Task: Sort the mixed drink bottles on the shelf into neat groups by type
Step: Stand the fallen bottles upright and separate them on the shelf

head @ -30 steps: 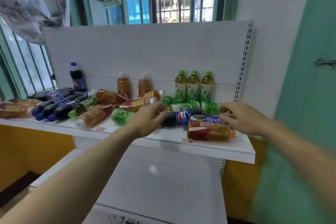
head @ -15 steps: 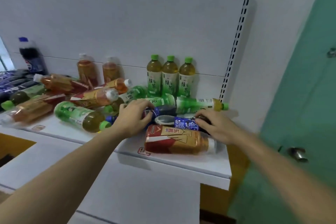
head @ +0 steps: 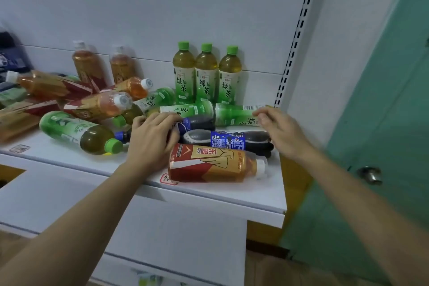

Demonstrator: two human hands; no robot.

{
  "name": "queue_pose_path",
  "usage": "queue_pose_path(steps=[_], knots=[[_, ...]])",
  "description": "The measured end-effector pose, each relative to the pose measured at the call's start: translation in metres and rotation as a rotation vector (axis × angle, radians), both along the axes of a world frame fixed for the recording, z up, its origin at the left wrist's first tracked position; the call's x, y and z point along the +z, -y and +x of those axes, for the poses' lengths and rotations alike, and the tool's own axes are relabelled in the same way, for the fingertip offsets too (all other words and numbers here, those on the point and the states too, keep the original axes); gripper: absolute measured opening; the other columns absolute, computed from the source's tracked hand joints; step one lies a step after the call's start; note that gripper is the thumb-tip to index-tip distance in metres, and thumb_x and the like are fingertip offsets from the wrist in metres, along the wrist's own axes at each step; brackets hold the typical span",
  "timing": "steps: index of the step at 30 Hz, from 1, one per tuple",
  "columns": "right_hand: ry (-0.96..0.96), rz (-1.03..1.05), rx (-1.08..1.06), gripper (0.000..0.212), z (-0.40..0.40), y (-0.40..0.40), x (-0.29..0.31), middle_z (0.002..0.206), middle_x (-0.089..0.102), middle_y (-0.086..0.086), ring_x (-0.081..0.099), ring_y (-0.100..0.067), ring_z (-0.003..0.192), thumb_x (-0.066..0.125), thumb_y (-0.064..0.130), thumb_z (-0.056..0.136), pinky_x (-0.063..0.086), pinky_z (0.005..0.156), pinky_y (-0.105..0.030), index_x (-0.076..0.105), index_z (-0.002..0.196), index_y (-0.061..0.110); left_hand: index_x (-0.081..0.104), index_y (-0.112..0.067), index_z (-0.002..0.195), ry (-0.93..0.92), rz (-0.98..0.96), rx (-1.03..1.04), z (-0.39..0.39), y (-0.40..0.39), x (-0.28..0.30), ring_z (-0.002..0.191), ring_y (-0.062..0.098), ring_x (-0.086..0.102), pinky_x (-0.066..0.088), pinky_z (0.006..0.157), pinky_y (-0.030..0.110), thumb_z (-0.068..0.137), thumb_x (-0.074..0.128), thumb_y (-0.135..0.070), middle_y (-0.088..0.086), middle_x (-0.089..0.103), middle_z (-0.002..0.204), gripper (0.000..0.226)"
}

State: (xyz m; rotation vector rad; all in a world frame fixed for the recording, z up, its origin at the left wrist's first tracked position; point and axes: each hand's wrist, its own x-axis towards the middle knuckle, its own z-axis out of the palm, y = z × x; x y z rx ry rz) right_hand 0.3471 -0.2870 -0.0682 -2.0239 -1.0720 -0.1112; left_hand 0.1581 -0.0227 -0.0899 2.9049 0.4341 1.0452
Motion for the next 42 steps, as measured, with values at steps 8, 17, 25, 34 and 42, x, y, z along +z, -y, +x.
queue_pose_path(steps=[8,17,25,34,42], knots=[[-0.518,-0.144,-0.429,0.038,0.089,0.001,0.000,0.120,0.063,-0.013,0.062,-0.034,0.108,0.034,0.041,0.109,0.054,0.088,-0.045,0.053,0.132,0.016,0.065,-0.020,0.122,-0.050,0.010,0.087,0.000,0.003,0.001,0.110,0.025,0.065,0.035,0.099,0.044,0.100,0.036,-0.036,0.003,0.074,0.117,0.040],[-0.377,0.248,-0.367,0.029,0.095,-0.022,0.051,0.082,0.057,-0.005,0.054,-0.018,0.063,0.057,0.045,0.099,0.048,0.058,-0.034,0.062,0.097,0.017,0.062,-0.023,0.121,-0.044,0.036,0.101,0.004,-0.003,-0.003,0.109,0.023,0.063,0.037,0.097,0.045,0.100,0.035,-0.037,0.001,0.072,0.115,0.037],[-0.099,-0.013,-0.075,0.044,0.048,-0.099,0.129,0.106,0.071,-0.003,0.070,-0.019,0.092,0.081,0.046,0.083,0.063,0.074,-0.035,0.071,0.111,0.012,0.061,-0.024,0.120,-0.032,0.051,0.106,0.005,-0.004,-0.005,0.108,0.022,0.063,0.035,0.096,0.043,0.100,0.035,-0.037,-0.001,0.072,0.113,0.036],[0.032,0.189,-0.196,0.039,0.026,-0.075,0.096,0.083,0.054,0.004,0.055,-0.010,0.075,0.070,0.039,0.093,0.043,0.064,-0.020,0.050,0.119,0.020,0.061,-0.023,0.119,-0.029,0.062,0.118,0.007,-0.005,-0.008,0.107,0.022,0.062,0.035,0.096,0.043,0.100,0.035,-0.036,0.000,0.072,0.113,0.035],[0.048,-0.076,0.331,0.034,-0.038,0.011,0.024,0.094,0.063,0.013,0.059,-0.010,0.085,0.068,0.056,0.086,0.047,0.070,-0.018,0.062,0.108,0.030,0.061,-0.022,0.119,-0.022,0.064,0.118,0.007,-0.005,-0.007,0.108,0.024,0.062,0.036,0.096,0.044,0.100,0.032,-0.038,0.002,0.072,0.114,0.038]])
